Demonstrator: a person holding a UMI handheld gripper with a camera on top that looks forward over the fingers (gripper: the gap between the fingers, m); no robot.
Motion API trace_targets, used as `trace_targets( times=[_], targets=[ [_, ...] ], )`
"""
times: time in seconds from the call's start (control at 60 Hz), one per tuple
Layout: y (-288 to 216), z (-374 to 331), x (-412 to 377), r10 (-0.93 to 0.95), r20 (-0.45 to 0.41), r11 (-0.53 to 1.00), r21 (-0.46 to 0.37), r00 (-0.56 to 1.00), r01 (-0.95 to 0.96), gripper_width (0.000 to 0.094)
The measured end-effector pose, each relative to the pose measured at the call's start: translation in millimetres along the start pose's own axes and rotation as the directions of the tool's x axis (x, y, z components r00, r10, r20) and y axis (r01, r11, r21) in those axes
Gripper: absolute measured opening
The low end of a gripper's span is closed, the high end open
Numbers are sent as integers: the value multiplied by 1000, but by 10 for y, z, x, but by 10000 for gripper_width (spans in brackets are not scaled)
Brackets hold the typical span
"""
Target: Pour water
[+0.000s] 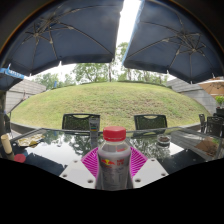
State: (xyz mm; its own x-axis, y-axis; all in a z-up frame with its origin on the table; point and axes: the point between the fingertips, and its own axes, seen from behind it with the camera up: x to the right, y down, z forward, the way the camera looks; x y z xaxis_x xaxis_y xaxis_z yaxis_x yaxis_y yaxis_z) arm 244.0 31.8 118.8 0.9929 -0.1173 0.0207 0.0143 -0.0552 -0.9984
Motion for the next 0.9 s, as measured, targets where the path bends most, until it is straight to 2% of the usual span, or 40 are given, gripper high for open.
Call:
trace_targets(
  times=[0.067, 0.167, 0.267, 0.35, 0.433, 0.517, 0.6, 0.767, 0.9],
  targets=[
    [-38, -6, -17, -59, -29, 998, -18, 998, 59, 332],
    [-379, -181, -229, -233, -60, 972, -4, 971, 233, 331],
    [-900, -380, -926, -409, -46, 910, 52, 912, 411, 331],
    [-1234, -465, -1735, -607, -28, 788, 115, 795, 605, 330],
    [-1467, -555, -2722, -801, -40, 582, 185, 598, 792, 331],
    [-1400, -609, -3600, -936, -92, 308, 247, 338, 919, 332],
    [-1212, -581, -4299, -985, -157, 24, 277, 70, 961, 329],
    [-651, -480, -5042, -862, -272, -495, 269, -428, 826, 330],
    [-213, -375, -5116, -697, -308, -714, 206, -648, 670, 331]
  ],
)
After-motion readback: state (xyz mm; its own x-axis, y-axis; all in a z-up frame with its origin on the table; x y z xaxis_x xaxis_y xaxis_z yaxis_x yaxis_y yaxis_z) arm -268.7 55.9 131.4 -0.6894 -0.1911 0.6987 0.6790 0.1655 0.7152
